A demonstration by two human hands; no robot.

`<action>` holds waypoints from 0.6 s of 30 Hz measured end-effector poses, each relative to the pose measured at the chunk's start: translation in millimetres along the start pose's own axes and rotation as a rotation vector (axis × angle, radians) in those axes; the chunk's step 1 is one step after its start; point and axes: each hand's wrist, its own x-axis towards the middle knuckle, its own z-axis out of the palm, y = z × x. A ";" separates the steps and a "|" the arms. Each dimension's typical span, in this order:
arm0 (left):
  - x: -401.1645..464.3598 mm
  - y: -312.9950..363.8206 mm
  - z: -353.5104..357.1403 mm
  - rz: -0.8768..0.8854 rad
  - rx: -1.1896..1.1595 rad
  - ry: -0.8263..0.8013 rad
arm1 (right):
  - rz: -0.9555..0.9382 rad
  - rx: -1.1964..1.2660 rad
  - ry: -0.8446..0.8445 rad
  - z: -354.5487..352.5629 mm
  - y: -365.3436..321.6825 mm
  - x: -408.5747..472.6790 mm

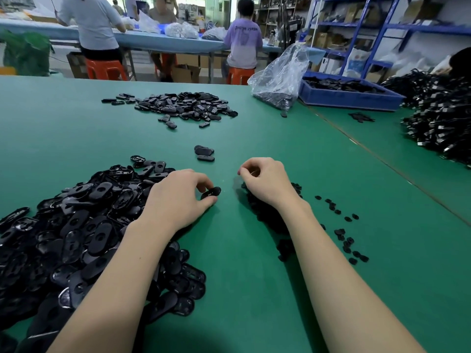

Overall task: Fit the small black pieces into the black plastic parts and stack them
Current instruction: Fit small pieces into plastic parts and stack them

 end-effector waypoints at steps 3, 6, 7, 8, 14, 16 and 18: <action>0.1 -0.7 -1.1 -0.013 0.002 -0.004 | 0.009 -0.208 -0.128 -9.2 -7.9 0.5; -0.1 -1.0 -2.1 -0.021 0.000 -0.010 | 0.032 -0.315 -0.174 -12.4 -14.7 -1.7; -0.1 -0.9 -2.3 -0.024 -0.001 -0.013 | 0.039 -0.324 -0.168 -12.2 -16.4 -2.7; -0.1 -0.9 -2.6 -0.028 -0.001 -0.016 | 0.045 -0.333 -0.159 -11.8 -18.0 -3.4; 0.6 -0.8 -1.2 -0.044 -0.008 0.001 | 0.042 -0.339 -0.096 -10.3 -23.0 -2.8; 0.4 -1.4 -1.3 -0.056 -0.020 0.015 | 0.041 -0.277 -0.100 -9.4 -24.9 -2.1; -0.2 -1.0 -1.4 -0.058 -0.026 0.018 | 0.054 -0.126 -0.128 -8.8 -28.1 -1.7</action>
